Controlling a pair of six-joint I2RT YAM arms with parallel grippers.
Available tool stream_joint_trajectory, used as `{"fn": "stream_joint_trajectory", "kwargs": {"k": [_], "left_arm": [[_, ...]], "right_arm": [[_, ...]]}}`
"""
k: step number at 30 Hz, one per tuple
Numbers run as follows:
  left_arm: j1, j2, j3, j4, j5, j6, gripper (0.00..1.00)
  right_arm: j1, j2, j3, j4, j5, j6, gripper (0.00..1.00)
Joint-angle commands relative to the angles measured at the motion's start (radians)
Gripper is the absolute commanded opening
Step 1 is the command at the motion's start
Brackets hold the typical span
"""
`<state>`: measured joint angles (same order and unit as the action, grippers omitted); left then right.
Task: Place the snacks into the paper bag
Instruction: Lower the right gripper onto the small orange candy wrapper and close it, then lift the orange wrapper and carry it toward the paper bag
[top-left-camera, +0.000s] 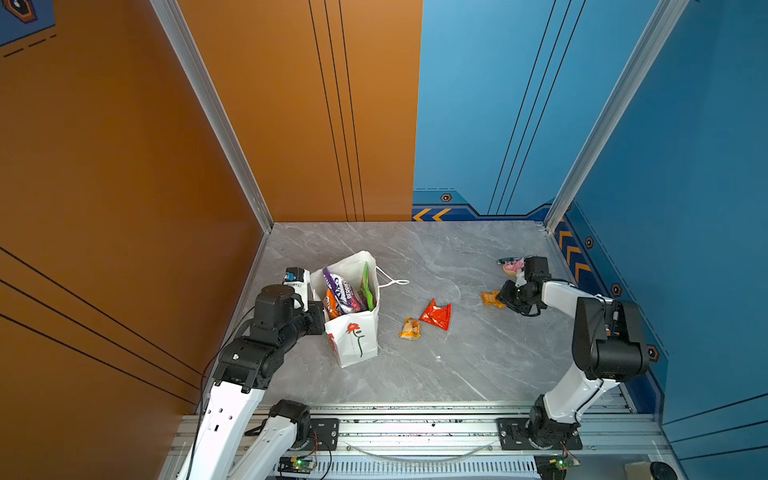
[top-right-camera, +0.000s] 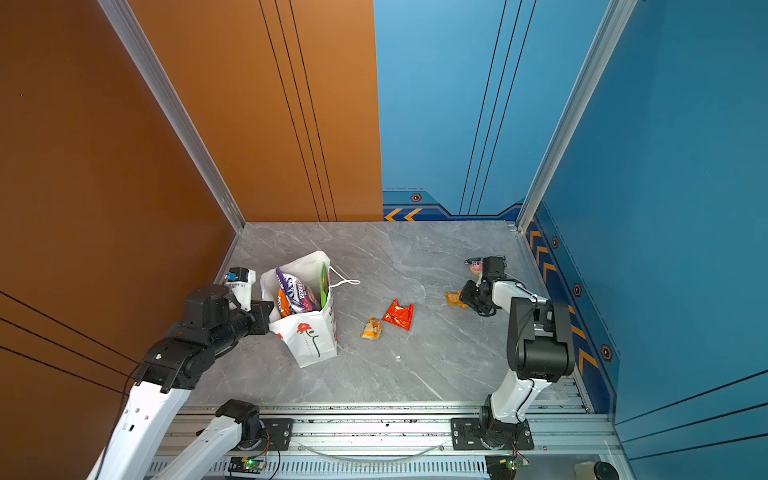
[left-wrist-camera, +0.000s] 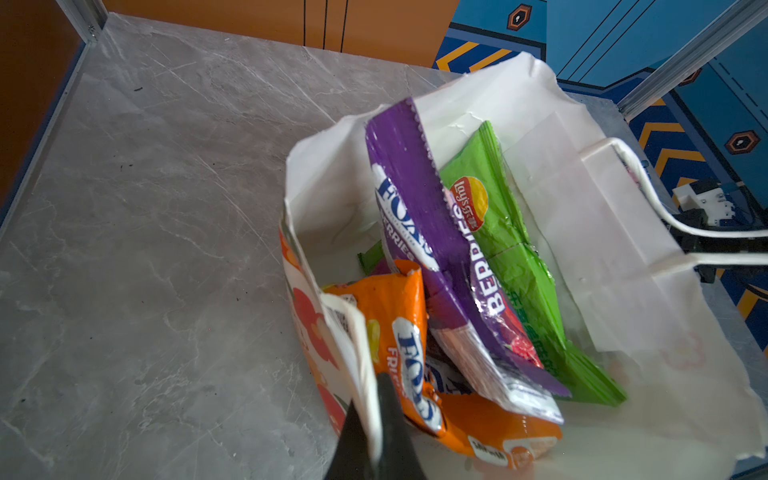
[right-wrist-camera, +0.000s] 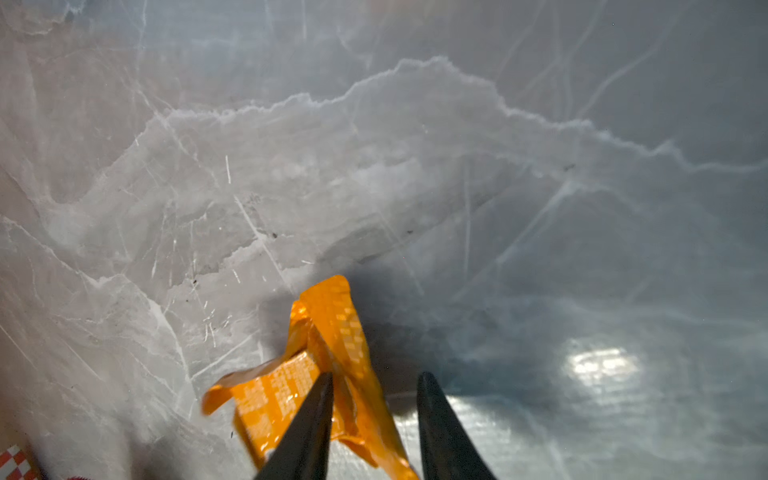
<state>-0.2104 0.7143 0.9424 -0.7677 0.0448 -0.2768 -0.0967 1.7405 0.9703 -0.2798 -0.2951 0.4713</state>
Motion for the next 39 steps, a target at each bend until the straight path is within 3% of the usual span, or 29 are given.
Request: {"fn": "stream_joint_trajectory", "kwargs": {"k": [1,12,28,39], "left_arm": [[0.015,-0.006,0.01,0.11,-0.034,0.022,0.0],[0.017,-0.004,0.011,0.11,-0.03,0.022,0.0],[0.017,-0.001,0.012,0.11,-0.021,0.021,0.0],[0.016,-0.004,0.012,0.11,-0.009,0.019,0.0]], "right_arm": [[-0.006,0.022,0.001,0.017,0.004,0.002,0.28],[-0.006,-0.039,-0.09,0.079,-0.035,0.037,0.0],[0.01,-0.284,-0.297,0.092,-0.003,0.104,0.0],[0.104,-0.552,-0.339,-0.054,0.073,0.157,0.0]]}}
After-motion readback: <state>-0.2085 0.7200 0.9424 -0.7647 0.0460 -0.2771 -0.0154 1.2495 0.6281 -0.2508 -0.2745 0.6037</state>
